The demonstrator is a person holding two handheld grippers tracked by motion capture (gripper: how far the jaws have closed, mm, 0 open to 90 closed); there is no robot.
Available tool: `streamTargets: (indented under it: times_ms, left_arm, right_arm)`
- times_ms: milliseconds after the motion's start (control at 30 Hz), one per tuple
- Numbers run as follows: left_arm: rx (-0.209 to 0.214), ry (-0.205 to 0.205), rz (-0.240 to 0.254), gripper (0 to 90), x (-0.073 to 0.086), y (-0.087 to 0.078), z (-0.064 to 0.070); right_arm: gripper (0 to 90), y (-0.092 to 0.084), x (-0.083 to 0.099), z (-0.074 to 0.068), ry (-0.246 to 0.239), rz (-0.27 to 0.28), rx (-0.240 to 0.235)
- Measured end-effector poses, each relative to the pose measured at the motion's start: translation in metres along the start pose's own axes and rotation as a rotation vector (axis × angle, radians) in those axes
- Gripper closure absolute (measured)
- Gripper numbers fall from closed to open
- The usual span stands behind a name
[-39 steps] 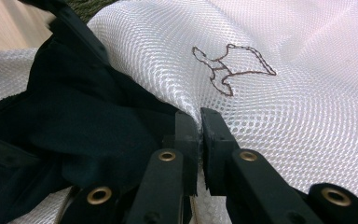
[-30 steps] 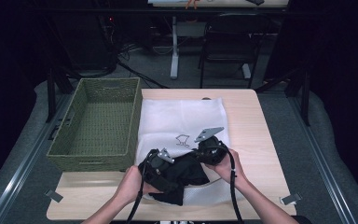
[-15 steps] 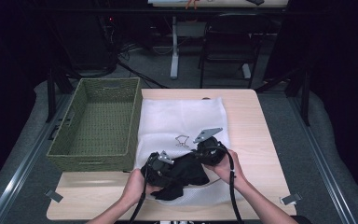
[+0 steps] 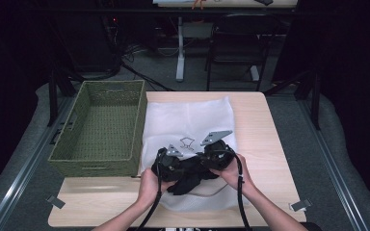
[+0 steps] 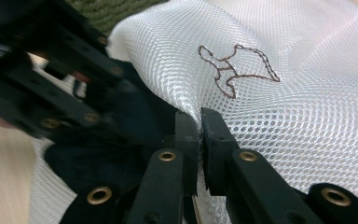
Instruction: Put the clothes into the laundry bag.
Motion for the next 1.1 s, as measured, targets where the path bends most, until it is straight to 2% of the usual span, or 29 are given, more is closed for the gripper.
streamTargets:
  times_ms: [100,200,267,433,533,633,733,900,967,1000,1033,1100]
  left_arm:
    - [0.004,0.012,0.000,69.3,0.000,0.009,0.001]
    - [0.019,0.038,-0.017,61.3,0.001,0.009,0.001]
    - [0.042,0.042,-0.029,49.9,0.002,0.007,0.001]
    - [0.064,0.059,-0.051,33.6,0.007,-0.009,0.001]
    - [0.059,0.081,-0.056,28.4,0.012,-0.022,0.002]
    - [0.055,0.080,-0.050,21.8,0.016,-0.033,0.003]
    - [0.048,0.077,-0.060,16.5,0.022,-0.035,0.006]
    - [0.063,0.071,-0.114,16.9,0.036,-0.018,0.009]
    - [0.043,0.085,-0.130,20.3,0.039,-0.010,0.008]
    - [0.033,0.092,-0.131,23.1,0.041,-0.007,0.008]
    - [0.013,0.088,-0.110,29.2,0.041,-0.004,0.006]
    - [0.002,0.064,-0.092,42.0,0.042,0.001,0.004]
  right_arm:
    - [86.5,0.000,0.001,0.000,0.004,-0.003,-0.006]
    - [86.4,0.002,0.005,0.003,0.014,-0.011,-0.004]
    - [86.5,0.002,0.006,0.005,0.020,-0.013,-0.004]
    - [86.4,0.001,0.007,0.006,0.020,-0.013,-0.002]
    - [86.5,0.001,0.008,0.006,0.021,-0.014,-0.001]
    - [86.5,0.001,0.008,0.007,0.020,-0.015,-0.001]
    - [86.5,0.001,0.008,0.006,0.017,-0.015,0.000]
    - [86.5,0.002,0.008,0.006,0.017,-0.015,-0.001]
    - [86.5,0.002,0.008,0.006,0.016,-0.016,-0.002]
    - [86.5,0.003,0.008,0.006,0.014,-0.017,-0.004]
    - [86.5,0.003,0.008,0.006,0.017,-0.017,-0.002]
    - [86.5,0.003,0.009,0.006,0.018,-0.018,-0.005]
Point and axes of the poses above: each handheld gripper's, and its own axes: y roughly forward along the jaws, x roughly out of its underside, z roughly to its right, the point moved 8 cm from there along y, roughly forward along the jaws, and after that the axes turned 6 degrees about -y, right-handed, at the moved point
